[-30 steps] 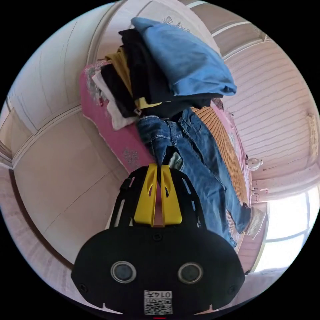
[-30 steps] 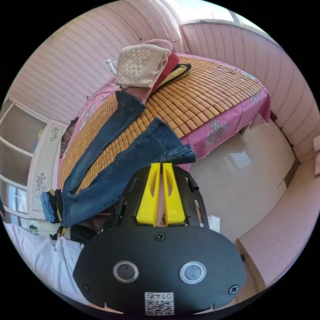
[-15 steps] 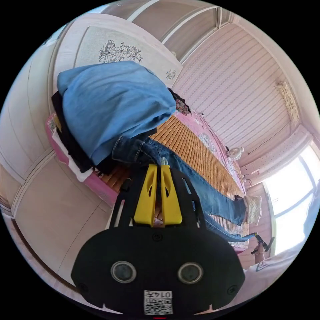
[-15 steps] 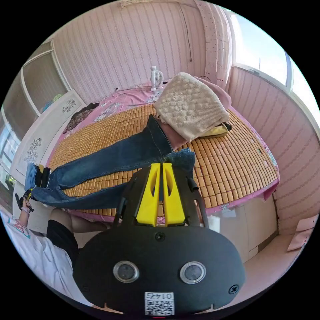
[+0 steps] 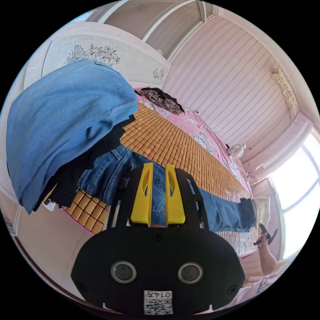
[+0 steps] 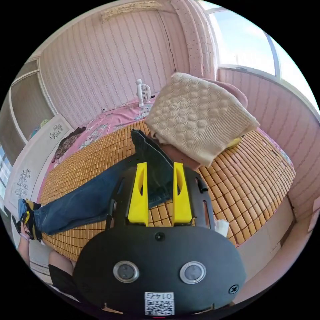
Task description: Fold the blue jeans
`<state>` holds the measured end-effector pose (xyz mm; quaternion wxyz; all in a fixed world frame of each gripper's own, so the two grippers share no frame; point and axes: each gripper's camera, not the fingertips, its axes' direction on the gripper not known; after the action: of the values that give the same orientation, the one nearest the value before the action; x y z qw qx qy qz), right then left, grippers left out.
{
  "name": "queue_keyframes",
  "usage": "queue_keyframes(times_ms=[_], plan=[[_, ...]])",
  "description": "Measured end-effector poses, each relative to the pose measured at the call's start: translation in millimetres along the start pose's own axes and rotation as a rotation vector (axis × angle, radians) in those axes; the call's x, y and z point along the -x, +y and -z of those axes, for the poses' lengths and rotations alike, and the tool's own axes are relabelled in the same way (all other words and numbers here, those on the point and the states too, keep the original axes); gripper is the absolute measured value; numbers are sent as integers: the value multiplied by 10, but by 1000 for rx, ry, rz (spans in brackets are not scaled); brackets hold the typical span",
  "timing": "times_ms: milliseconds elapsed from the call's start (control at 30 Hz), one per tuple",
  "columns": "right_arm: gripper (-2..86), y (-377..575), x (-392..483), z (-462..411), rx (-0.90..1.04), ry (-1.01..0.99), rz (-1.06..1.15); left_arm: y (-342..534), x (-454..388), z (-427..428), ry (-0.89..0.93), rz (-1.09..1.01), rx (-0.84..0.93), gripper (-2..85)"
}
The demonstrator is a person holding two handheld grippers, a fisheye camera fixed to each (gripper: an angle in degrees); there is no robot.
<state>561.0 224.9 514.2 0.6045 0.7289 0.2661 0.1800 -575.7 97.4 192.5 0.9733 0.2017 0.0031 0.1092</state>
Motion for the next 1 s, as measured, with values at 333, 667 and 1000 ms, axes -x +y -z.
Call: queue_keyframes(times_ms=[333,667,1000], plan=[[149,495,-715,-578,47,-121,-377,573,-703,-998,-198,-282,356,42],[20,874,-689,513,15,-136,-132,733,-1338,-1214,-329,-479,537,-9],[87,2109,-1419,1330,63,163,-390,1146,-2170,-698,-66,-574,391,42]])
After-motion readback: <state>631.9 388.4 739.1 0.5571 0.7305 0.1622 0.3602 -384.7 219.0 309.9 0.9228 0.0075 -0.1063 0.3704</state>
